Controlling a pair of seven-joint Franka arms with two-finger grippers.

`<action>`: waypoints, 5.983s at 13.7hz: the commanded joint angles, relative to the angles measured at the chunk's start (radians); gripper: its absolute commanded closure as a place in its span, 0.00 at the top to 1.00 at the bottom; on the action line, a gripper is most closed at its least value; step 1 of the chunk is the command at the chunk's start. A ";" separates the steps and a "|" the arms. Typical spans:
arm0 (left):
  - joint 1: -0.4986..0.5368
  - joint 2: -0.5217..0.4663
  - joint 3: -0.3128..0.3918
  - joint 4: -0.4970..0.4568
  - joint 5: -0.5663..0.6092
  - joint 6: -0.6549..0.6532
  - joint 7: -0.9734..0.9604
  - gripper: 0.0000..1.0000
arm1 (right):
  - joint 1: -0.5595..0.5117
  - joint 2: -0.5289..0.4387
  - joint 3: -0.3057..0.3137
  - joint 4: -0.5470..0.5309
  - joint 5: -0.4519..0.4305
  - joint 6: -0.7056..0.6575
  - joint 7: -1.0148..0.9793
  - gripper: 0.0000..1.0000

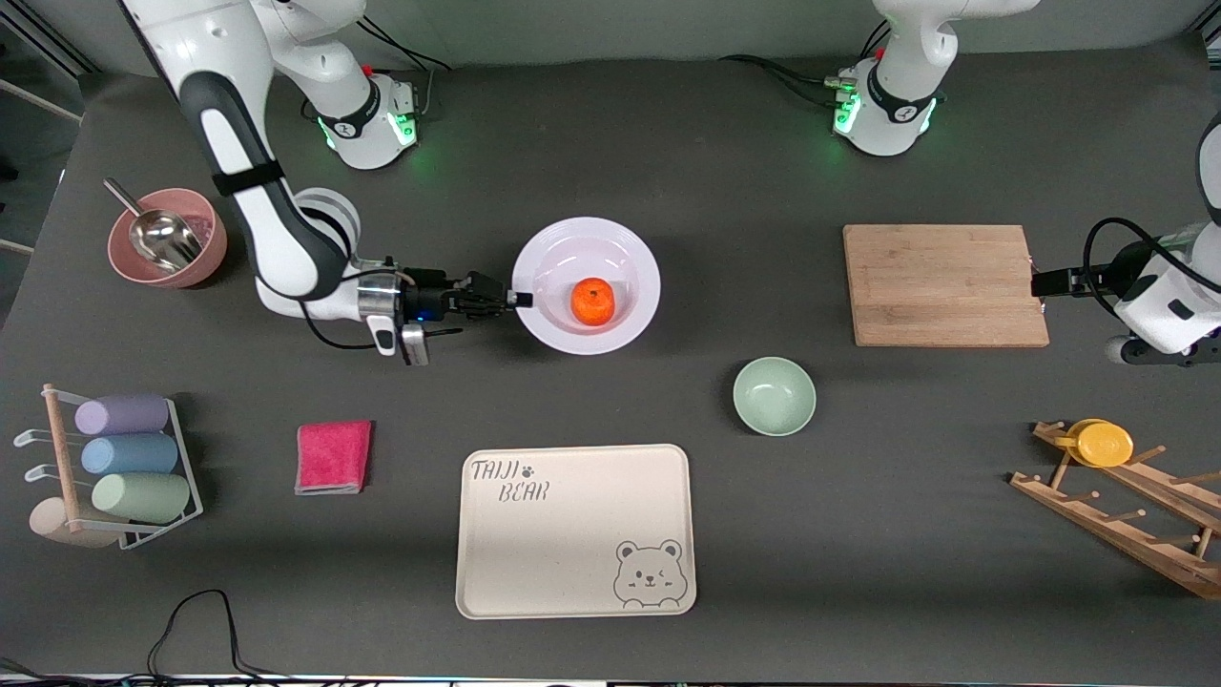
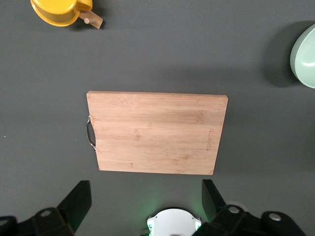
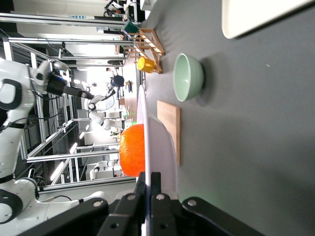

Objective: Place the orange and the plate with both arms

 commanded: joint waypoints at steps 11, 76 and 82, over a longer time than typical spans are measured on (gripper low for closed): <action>-0.007 0.015 -0.011 0.027 0.018 -0.031 0.013 1.00 | -0.005 0.650 -0.114 0.850 -0.010 -0.040 0.199 0.00; 0.001 -0.350 0.036 -0.223 -0.011 0.090 -0.011 1.00 | -0.232 -0.150 -0.094 0.702 -1.580 -0.379 0.920 1.00; -0.019 -0.351 -0.037 -0.197 0.001 0.072 -0.113 1.00 | -0.223 -0.178 -0.102 0.679 -1.633 -0.363 0.920 1.00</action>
